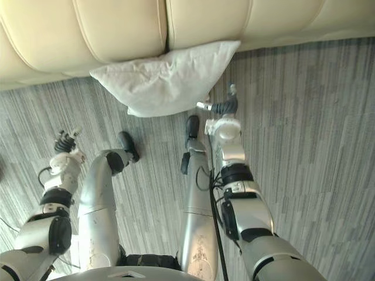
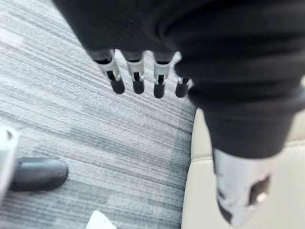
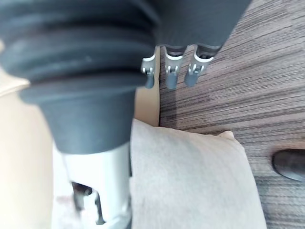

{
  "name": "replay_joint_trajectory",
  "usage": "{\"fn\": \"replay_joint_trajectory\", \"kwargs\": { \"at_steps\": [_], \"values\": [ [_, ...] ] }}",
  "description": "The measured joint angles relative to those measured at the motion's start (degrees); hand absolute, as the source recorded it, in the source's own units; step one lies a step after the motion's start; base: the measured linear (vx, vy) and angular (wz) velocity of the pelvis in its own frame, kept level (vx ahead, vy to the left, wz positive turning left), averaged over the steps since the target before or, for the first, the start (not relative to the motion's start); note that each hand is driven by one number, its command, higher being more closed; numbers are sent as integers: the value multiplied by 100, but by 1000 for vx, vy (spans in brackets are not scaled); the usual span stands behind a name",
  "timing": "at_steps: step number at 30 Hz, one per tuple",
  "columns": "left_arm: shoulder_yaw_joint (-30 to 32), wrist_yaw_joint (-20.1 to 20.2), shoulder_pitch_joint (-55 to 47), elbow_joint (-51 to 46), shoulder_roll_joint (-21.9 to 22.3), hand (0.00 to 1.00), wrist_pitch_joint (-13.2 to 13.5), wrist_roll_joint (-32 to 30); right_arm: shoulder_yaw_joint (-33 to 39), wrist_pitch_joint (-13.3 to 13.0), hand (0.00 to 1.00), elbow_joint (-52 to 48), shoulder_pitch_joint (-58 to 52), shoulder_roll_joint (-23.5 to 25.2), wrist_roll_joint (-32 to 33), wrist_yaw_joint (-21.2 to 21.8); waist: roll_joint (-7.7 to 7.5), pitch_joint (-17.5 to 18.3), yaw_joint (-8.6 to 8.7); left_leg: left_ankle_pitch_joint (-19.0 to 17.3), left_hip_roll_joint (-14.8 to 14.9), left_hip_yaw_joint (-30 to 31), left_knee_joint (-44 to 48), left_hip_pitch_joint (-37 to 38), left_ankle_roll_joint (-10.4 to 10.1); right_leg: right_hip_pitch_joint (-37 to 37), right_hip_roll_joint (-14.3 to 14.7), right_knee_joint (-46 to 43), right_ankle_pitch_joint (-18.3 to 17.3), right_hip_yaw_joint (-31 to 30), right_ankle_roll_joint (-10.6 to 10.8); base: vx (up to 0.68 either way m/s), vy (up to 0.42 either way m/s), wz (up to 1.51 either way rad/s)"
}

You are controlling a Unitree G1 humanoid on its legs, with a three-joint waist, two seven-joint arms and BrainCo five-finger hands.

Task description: Pick up cushions and gather them together orderly.

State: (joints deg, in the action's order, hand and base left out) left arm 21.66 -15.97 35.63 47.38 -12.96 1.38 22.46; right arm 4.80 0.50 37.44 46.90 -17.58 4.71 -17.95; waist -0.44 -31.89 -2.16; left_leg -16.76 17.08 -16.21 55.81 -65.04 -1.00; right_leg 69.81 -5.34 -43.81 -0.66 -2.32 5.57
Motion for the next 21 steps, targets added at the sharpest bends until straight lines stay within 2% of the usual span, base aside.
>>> {"fn": "replay_joint_trajectory", "kwargs": {
  "at_steps": [5,11,16,21],
  "values": [
    [-4,-37,166,-463,-266,0,18,112,-5,-25,0,-15,379,-173,187,-104,3,0,-7,38,-12,191,432,-835,44,810,-56,-560,-155,16,-8,-86,-31,19],
    [-607,-167,309,-1306,-575,0,57,97,-58,-31,0,-455,625,-394,287,-262,52,-28,-85,96,-9,372,909,-1912,103,1847,-121,-1127,-185,29,-50,-90,-9,13],
    [-1070,-507,434,-2105,-564,0,167,-39,-380,-44,0,-1163,790,-429,159,-638,54,-29,-88,104,-5,434,1191,-2336,120,2289,-140,-1457,-197,-10,-37,-68,12,6],
    [-1496,-988,444,-2794,-444,0,240,-286,-517,-22,0,-1928,667,-225,-69,-905,54,-29,-45,149,-24,493,1235,-2589,101,2556,-132,-1544,-185,-12,-68,-78,16,2]
  ]
}}
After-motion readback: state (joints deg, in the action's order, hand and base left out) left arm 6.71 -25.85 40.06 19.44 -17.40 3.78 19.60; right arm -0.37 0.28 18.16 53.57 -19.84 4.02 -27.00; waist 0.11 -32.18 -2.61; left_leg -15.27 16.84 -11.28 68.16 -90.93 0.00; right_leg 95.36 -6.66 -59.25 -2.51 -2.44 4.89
